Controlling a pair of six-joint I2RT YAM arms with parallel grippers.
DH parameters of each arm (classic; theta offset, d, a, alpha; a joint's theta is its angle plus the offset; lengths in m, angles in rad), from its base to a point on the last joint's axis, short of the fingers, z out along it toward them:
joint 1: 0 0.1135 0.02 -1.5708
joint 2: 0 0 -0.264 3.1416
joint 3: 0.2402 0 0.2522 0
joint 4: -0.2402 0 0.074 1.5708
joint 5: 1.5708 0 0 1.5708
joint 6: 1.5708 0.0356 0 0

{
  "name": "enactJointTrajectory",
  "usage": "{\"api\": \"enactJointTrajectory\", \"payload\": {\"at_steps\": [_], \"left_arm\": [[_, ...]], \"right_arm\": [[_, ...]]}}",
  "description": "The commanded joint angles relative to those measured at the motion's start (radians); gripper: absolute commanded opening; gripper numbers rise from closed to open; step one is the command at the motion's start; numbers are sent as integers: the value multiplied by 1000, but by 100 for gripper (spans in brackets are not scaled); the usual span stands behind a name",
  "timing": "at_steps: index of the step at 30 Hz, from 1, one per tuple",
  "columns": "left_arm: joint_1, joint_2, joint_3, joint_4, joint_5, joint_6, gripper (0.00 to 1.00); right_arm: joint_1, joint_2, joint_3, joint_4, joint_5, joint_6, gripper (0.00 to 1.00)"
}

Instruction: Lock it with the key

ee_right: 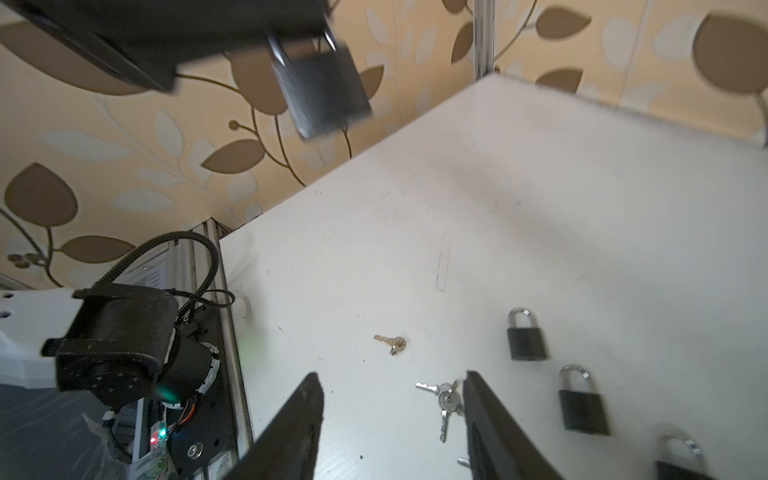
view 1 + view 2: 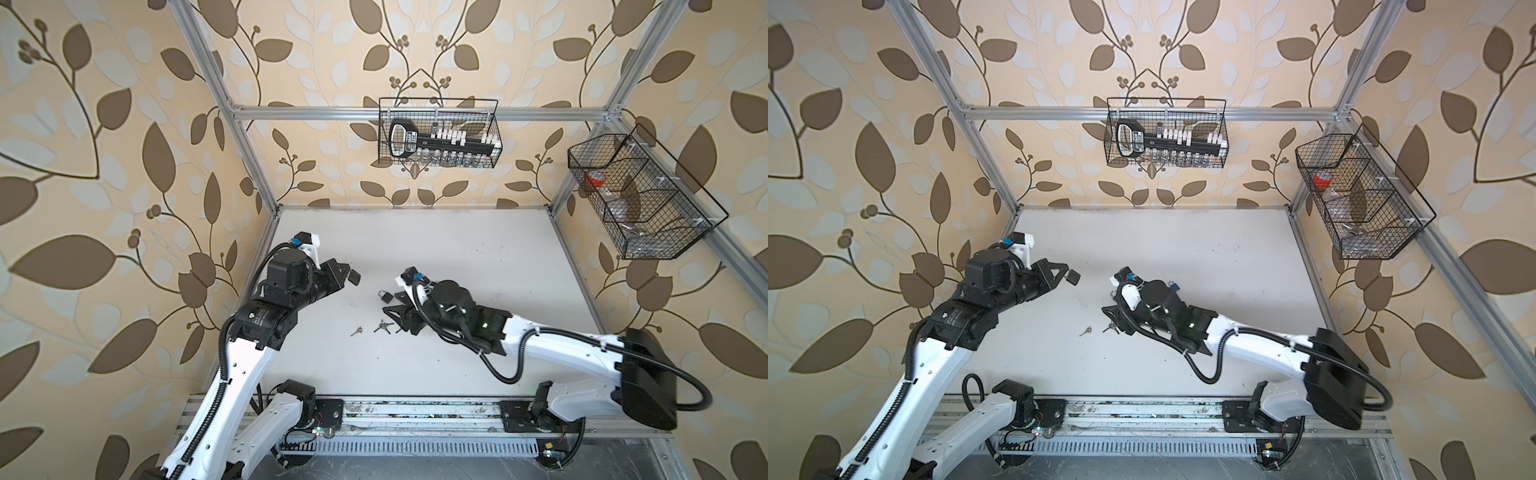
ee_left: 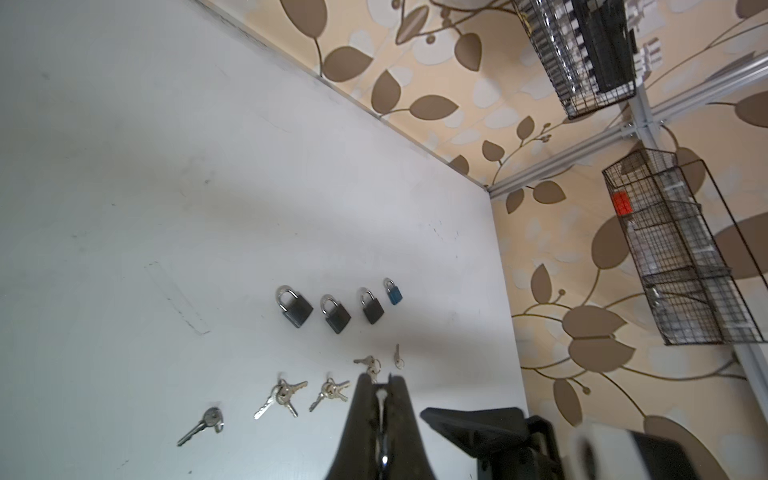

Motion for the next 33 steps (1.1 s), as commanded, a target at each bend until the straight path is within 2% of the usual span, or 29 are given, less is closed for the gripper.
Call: {"api": "enactJointTrajectory", "payload": {"at_steps": [1, 4, 6, 10, 25, 33], "left_arm": [[-55, 18, -28, 192, 121, -62, 0], [-160, 32, -32, 212, 51, -61, 0], [-209, 46, -33, 230, 41, -61, 0], [-252, 62, -43, 267, 53, -67, 0], [-264, 56, -51, 277, 84, -53, 0], [-264, 48, -53, 269, 84, -48, 0]], "right_arm": [[6, -65, -20, 15, 51, -111, 64], [5, -70, 26, -39, 55, -167, 68], [5, -54, 52, -63, 54, -203, 70], [-14, -20, 94, -116, 27, -248, 71], [-49, 20, 161, -120, -57, -255, 60], [-61, 54, 187, -123, -94, -229, 46]]}}
